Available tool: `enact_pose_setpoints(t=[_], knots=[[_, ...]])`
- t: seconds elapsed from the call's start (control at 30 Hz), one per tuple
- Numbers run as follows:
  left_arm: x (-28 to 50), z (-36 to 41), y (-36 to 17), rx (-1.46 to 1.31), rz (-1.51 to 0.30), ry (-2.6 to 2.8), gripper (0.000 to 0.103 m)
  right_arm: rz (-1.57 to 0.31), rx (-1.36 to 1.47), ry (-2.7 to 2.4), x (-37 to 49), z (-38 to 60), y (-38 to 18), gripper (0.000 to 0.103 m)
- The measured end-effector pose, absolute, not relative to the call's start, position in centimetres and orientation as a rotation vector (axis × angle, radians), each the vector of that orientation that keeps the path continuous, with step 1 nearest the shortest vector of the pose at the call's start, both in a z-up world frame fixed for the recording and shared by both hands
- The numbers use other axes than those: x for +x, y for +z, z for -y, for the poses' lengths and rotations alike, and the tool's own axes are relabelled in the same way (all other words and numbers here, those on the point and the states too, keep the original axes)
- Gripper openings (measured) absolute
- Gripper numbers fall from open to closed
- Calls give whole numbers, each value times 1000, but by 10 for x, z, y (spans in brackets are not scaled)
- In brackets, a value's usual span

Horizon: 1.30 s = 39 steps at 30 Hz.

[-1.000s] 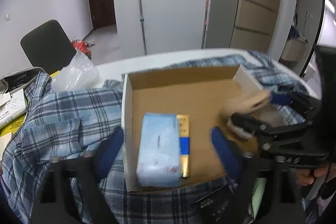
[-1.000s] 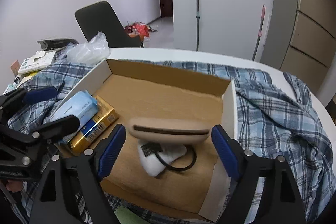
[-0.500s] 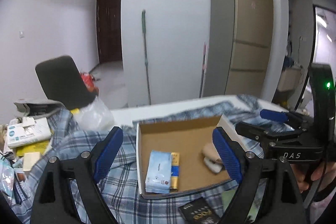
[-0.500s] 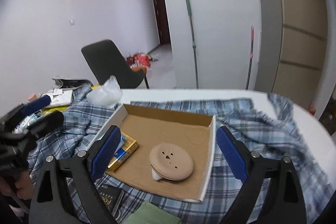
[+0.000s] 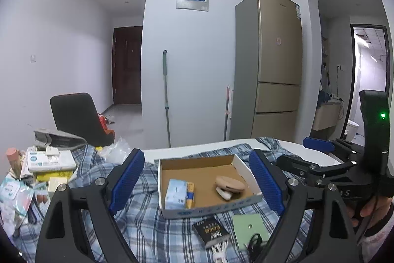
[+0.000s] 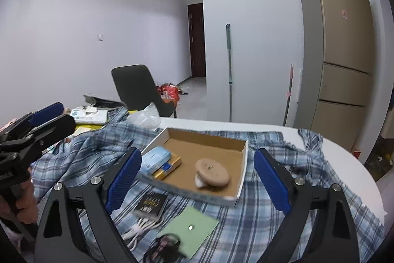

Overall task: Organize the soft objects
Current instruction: 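Withdraw both grippers from the box toward the remaining items, then lower the right gripper onto the black hair ties and close it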

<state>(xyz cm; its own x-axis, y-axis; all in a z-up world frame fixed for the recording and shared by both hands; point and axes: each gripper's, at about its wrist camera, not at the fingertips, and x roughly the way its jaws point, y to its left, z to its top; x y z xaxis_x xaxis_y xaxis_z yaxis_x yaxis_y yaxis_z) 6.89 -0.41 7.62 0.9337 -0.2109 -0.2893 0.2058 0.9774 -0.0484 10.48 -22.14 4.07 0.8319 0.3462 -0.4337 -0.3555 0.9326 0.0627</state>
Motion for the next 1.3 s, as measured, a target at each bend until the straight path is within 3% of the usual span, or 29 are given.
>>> enact_pose_setpoints(t=[0.2,0.5,0.6,1.3], knots=[[37,-8,59,-35,-317,-220,89,-499,-115,412,80,211,10,96],[15,-22,14,-2,-370,-176,90,-595,-32,365,62,219,-26,96],[14,-23,9,2,-367,-165,103,-617,-45,354,63,218,-36,96],[26,-34,-5,-37,-388,-159,103,-969,-168,504,89,184,-88,96]])
